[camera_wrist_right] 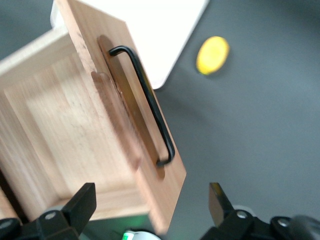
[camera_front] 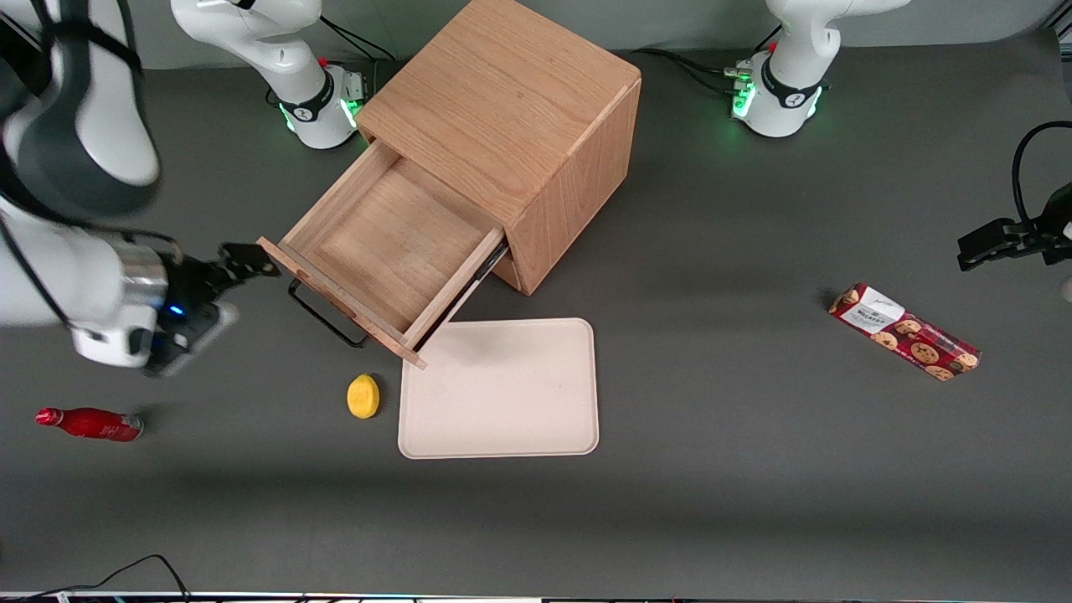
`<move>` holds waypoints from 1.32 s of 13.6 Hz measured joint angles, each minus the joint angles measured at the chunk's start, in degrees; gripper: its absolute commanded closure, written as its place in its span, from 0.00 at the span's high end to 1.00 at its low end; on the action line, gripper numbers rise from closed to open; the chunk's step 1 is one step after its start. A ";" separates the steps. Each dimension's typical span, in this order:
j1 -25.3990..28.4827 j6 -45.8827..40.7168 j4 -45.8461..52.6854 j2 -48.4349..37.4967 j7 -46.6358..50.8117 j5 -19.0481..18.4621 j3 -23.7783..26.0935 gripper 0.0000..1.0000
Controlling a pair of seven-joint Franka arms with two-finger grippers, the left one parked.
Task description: Open upper drawer
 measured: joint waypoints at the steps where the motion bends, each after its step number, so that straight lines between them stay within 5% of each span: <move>1: 0.01 -0.71 -0.17 -2.55 5.48 -1.73 0.06 1.00; 5: -0.37 -1.22 -3.60 -8.93 16.88 -5.30 -1.03 1.00; 12: -4.32 8.19 -18.27 -16.84 17.13 -10.62 -4.20 1.00; 18: -4.32 9.61 -17.75 -17.59 17.23 -13.35 -5.10 1.00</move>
